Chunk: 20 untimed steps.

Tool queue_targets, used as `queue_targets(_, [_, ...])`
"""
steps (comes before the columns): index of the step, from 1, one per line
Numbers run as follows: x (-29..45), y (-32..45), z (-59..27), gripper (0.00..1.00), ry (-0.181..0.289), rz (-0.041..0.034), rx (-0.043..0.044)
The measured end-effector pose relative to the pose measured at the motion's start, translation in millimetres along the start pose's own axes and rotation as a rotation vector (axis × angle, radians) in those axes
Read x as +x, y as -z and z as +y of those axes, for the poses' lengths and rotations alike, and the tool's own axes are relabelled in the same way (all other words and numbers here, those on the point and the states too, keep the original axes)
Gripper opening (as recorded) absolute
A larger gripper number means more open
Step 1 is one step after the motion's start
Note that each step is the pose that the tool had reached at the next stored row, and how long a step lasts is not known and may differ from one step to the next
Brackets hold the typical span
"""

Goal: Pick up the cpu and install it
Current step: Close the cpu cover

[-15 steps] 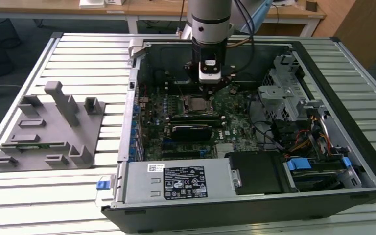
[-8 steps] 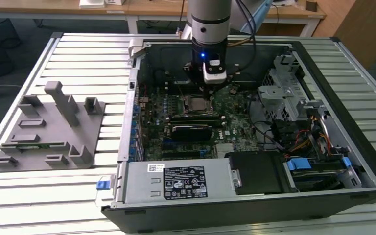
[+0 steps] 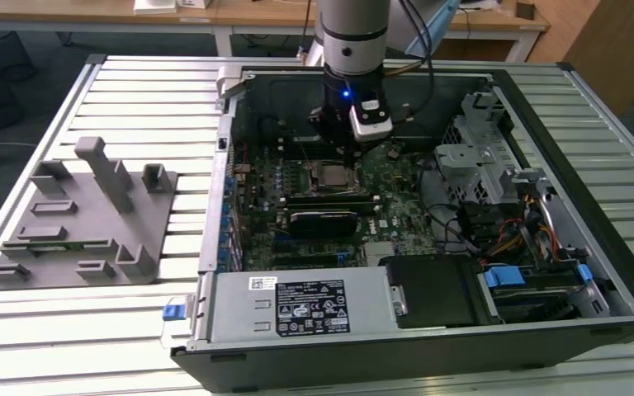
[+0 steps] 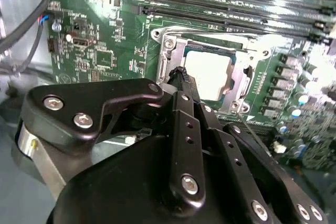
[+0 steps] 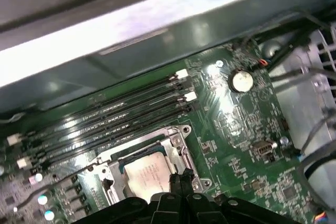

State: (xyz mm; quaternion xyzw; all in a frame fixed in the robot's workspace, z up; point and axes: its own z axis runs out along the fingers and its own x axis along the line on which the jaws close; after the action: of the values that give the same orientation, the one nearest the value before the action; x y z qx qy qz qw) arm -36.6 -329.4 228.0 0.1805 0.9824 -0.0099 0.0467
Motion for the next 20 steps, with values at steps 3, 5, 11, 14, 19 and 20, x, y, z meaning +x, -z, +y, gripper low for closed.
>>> queue_targets(3, [0.0,-0.3,0.0,0.11,0.053,-0.0011,-0.0027])
queue_targets(5, [0.0,-0.5,0.0,0.11,0.090,-0.0018,-0.0044])
queue_targets(11, [0.1,-1.5,0.0,0.11,0.184,-0.0052,-0.0024])
queue_targets(14, [0.2,-2.4,0.0,0.11,0.228,-0.0057,0.0003])
queue_targets(19, [0.4,-2.5,-0.1,0.11,0.247,-0.0068,0.0037])
queue_targets(20, [0.4,-2.6,0.0,0.11,0.247,-0.0069,0.0036])
